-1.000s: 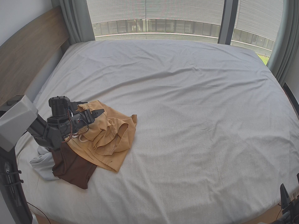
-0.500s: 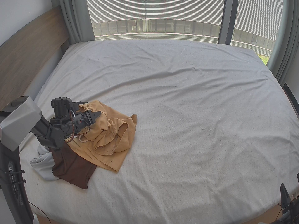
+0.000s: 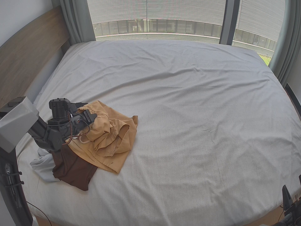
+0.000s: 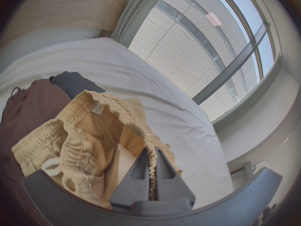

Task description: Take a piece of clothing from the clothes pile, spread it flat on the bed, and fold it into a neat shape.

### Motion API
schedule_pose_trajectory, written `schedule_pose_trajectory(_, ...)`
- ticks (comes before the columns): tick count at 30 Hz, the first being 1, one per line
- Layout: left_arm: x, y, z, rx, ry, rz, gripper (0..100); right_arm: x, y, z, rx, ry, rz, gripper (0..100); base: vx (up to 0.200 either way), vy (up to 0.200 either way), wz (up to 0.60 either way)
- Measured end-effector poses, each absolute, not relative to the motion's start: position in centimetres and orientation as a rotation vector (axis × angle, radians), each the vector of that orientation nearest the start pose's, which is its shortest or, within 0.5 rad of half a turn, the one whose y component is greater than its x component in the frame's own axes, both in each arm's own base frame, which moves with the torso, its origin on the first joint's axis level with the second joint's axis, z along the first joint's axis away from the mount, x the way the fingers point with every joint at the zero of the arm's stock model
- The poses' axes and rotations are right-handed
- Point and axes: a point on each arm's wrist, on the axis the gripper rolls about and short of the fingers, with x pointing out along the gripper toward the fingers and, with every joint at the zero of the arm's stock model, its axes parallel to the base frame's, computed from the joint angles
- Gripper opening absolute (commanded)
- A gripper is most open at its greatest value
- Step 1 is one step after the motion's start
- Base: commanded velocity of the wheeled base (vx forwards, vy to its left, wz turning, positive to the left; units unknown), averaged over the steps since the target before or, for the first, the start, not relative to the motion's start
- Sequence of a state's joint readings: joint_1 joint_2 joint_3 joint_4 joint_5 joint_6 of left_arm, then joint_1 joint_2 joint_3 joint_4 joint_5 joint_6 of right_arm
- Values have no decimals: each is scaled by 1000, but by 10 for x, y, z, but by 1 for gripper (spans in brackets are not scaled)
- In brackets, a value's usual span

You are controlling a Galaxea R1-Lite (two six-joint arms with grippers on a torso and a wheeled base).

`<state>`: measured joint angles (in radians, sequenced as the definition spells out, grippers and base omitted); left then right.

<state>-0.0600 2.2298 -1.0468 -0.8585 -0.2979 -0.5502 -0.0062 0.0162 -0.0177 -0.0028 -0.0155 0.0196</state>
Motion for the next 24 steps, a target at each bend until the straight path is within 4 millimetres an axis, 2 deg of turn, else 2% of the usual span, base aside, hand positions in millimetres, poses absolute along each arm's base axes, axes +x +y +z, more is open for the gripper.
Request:
schedule_pose_trajectory(13, 392, -16, 97, -846, 423, -305, 0, -23, 0, 81, 19, -4, -21, 100, 0, 0, 0)
schedule_pose_trajectory(24, 376, -13, 115, -1074, 456, -428, 0, -23, 0, 81, 19, -3, -21, 100, 0, 0, 0)
